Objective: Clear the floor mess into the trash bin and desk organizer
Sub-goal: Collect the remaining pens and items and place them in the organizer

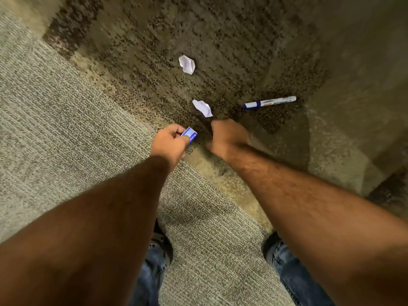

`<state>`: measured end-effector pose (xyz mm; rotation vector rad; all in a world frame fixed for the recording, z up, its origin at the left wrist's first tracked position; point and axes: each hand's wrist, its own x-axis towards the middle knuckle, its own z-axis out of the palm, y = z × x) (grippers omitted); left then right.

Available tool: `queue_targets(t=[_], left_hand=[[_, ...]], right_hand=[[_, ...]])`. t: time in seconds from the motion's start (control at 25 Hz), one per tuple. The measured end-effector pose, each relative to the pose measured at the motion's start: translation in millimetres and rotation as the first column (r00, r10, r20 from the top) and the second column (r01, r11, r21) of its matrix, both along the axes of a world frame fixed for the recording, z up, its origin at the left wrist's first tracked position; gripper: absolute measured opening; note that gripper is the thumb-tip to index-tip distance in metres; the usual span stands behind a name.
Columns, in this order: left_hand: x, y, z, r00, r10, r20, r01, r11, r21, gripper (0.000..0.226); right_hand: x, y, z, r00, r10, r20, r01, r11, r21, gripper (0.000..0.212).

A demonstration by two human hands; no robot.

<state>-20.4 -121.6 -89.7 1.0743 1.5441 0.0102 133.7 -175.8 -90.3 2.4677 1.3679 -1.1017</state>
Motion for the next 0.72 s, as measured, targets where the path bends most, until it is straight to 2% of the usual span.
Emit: queue_targets(t=[0.08, 0.2, 0.28, 0.32, 0.36, 0.44, 0.52, 0.6, 0.72], left_hand=[[8.1, -0.5, 3.8, 1.0, 0.008, 0.025, -0.007, 0.999, -0.038, 0.023], [27.2, -4.8, 7.9, 0.994, -0.021, 0.108, 0.033, 0.994, -0.105, 0.024], [43.5, -6.4, 12.8, 0.985, -0.024, 0.169, 0.045, 0.991, -0.122, 0.031], [51.0, -6.4, 14.6, 0.981, -0.022, 0.192, 0.049, 0.99, -0.136, 0.035], [57.1, -6.6, 15.7, 0.978, -0.019, 0.209, 0.052, 0.987, -0.155, 0.037], [66.3, -7.4, 17.9, 0.975, -0.027, 0.22, 0.07, 0.98, -0.189, 0.038], [72.1, -8.3, 20.1, 0.979, -0.068, 0.192, 0.111, 0.969, -0.219, 0.035], [75.1, -10.3, 21.1, 0.976, -0.171, 0.137, 0.201, 0.946, -0.253, 0.03], [77.1, -14.4, 21.6, 0.959, -0.273, 0.077, 0.283, 0.918, -0.277, 0.037]], right_hand=[[10.8, -14.6, 8.3, 0.995, -0.049, -0.09, 0.051, 0.998, 0.022, 0.02], [42.9, -46.5, 17.3, 0.978, -0.135, -0.16, 0.157, 0.978, 0.137, 0.005], [70.4, -59.4, 21.8, 0.933, -0.272, -0.234, 0.315, 0.933, 0.171, 0.009], [86.7, -60.7, 21.0, 0.931, -0.298, -0.211, 0.34, 0.918, 0.205, 0.012], [103.6, -59.2, 18.8, 0.956, -0.266, -0.122, 0.29, 0.92, 0.264, 0.013], [134.3, -52.2, 16.1, 0.991, -0.107, 0.082, 0.075, 0.944, 0.321, 0.015], [156.2, -40.1, 14.8, 0.976, 0.085, 0.2, -0.139, 0.952, 0.274, 0.021], [168.6, -27.9, 11.3, 0.941, 0.237, 0.24, -0.275, 0.951, 0.138, 0.034], [175.1, -9.4, 8.2, 0.915, 0.333, 0.228, -0.345, 0.938, 0.012, 0.041]])
